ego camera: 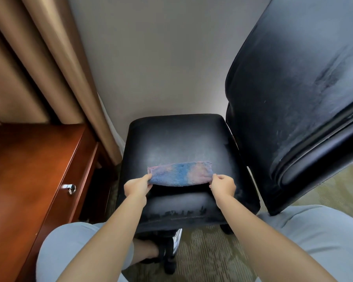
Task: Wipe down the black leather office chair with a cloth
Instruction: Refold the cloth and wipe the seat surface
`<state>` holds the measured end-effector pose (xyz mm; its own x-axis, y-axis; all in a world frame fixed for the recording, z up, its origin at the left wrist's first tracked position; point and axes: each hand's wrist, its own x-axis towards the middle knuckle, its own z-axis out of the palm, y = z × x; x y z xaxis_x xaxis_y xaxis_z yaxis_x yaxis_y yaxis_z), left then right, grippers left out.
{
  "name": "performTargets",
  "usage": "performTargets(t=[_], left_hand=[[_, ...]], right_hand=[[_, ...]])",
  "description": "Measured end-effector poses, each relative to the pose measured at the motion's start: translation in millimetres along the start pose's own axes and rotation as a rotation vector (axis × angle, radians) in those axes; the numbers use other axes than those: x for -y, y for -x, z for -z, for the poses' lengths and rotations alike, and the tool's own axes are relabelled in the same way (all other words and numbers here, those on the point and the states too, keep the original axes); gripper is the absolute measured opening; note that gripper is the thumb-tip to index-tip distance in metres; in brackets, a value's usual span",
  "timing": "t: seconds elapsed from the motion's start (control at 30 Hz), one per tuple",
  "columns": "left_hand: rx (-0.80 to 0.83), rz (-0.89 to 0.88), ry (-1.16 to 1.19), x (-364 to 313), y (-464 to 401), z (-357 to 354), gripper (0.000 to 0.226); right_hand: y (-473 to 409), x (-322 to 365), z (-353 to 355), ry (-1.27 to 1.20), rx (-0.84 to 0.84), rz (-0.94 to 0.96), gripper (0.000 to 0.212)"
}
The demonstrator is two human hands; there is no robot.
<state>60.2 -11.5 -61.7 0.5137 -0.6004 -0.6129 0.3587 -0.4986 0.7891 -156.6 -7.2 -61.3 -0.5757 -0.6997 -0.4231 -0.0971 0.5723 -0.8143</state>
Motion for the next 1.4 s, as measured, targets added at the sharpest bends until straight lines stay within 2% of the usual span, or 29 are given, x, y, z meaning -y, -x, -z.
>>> performTargets(t=[0.13,0.37,0.47,0.67,0.8,0.97,1.07,1.27,1.4], left_hand=[[-0.033,0.076,-0.024,8,8,10,0.027],[0.185,0.188,-0.123,-20,30,8,0.010],[0.258,0.225,-0.197,-34,37,10,0.018],[0.199,0.033,-0.291,-52,40,-3,0.024],[0.259,-0.032,-0.357,-63,45,-13,0.027],[0.288,-0.250,-0.165,-84,49,-26,0.020],[0.265,-0.295,-0.186,-67,40,-25,0.024],[0.189,-0.018,-0.261,13,18,-5,0.030],[0.211,0.028,-0.274,28,16,8,0.024]], right_hand=[[2,0,4,0.057,-0.010,-0.021,0.020],[15,21,17,0.251,-0.050,0.099,0.020],[15,32,23,0.227,-0.076,0.128,0.017],[15,51,36,0.121,-0.144,0.213,0.017],[10,57,35,0.109,-0.103,0.238,0.019],[9,73,34,-0.120,-0.126,0.424,0.021],[6,61,32,-0.078,-0.128,0.407,0.021],[-2,7,28,0.294,-0.070,0.162,0.023],[-3,-6,32,0.371,-0.043,0.084,0.023]])
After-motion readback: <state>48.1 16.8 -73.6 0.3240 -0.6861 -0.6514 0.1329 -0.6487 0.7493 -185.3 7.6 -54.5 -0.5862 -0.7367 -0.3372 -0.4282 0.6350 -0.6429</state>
